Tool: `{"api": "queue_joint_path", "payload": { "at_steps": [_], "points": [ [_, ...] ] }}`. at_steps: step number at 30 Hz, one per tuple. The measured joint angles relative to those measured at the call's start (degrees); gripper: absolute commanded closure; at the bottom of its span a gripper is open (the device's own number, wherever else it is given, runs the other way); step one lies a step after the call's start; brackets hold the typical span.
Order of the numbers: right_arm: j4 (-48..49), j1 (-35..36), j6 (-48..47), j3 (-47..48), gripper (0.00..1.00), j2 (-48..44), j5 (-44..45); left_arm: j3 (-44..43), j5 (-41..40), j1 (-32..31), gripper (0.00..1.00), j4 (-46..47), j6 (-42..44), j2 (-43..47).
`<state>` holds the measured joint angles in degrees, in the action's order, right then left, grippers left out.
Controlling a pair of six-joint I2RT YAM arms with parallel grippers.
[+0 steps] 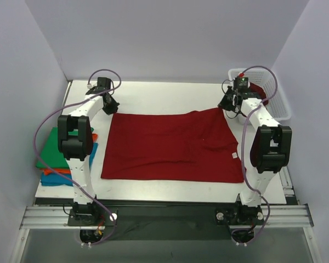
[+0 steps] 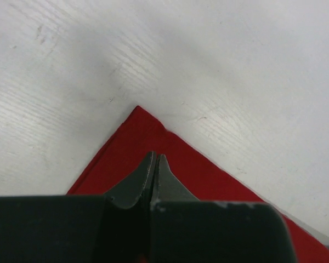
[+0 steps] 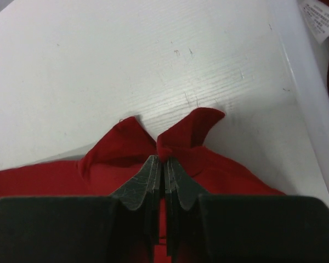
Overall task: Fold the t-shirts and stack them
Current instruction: Grap the side of the flattened tshirt furthest away from the robot with both arms
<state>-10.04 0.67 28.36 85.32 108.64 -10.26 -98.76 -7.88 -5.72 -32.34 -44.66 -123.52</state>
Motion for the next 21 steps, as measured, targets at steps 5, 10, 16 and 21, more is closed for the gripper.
{"api": "queue_joint_path", "payload": {
  "at_steps": [5, 10, 16, 21],
  "points": [
    [-0.1, 0.0, 0.0, -4.6, 1.00, -3.3, 0.7, 3.3, 0.7, 1.1, 1.00, 0.9, 0.1, 3.2],
    [0.0, 0.0, 0.0, -6.0, 1.00, -3.6, 0.6, 2.3, 0.4, 1.3, 0.62, -0.6, -0.2, 1.9],
    [0.2, 0.0, -0.1, -6.7, 1.00, -3.6, 0.3, -3.2, -1.0, 1.3, 0.55, -3.0, -2.0, -3.8],
    [1.0, 0.0, -0.1, -6.7, 1.00, -3.6, 0.1, -6.5, -1.6, 1.2, 0.56, -4.8, -3.2, -6.7]
  ]
}}
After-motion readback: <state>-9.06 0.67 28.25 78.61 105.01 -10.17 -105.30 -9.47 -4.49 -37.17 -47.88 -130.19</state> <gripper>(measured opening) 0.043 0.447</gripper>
